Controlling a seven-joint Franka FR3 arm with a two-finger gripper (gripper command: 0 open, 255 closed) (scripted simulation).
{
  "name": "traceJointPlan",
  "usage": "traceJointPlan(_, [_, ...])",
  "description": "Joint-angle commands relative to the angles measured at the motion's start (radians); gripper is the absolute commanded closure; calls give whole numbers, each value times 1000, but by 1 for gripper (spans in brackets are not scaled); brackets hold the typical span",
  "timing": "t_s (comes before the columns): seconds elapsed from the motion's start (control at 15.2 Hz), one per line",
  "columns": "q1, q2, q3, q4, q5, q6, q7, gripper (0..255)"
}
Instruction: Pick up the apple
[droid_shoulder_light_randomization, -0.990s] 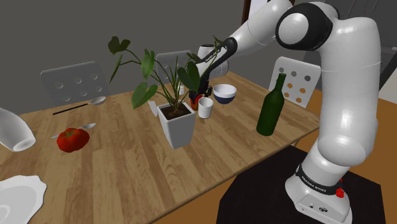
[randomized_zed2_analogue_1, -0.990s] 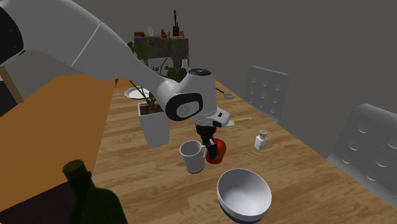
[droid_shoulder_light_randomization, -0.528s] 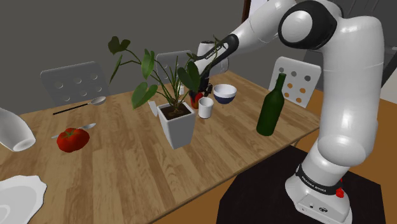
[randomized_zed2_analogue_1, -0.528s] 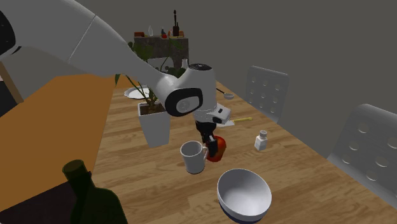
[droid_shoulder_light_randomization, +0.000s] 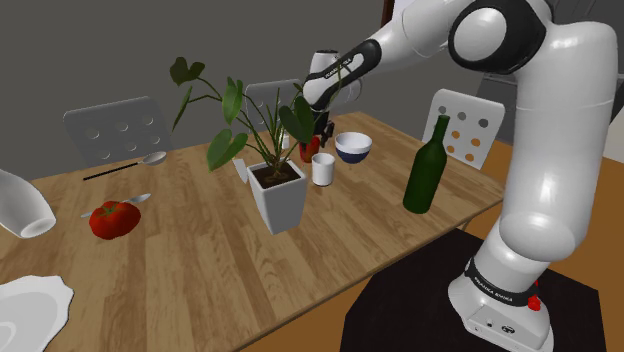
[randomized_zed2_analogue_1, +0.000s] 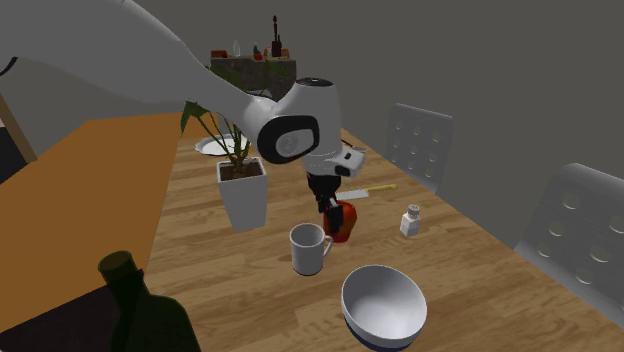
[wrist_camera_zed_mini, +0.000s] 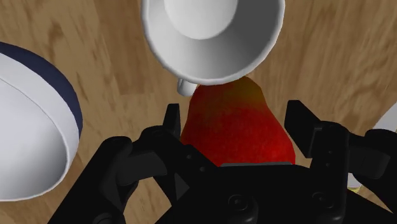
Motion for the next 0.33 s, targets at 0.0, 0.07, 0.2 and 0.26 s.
traceJointPlan(0.0, [0,-17,-1,8,-2,-25,2,255])
traceJointPlan(0.07, [0,-23,-1,13,-2,-36,2,255])
traceJointPlan(0.2, [1,-31,-1,19,-3,-50,3,255])
traceJointPlan(0.26, [1,-31,-1,19,-3,-50,3,255])
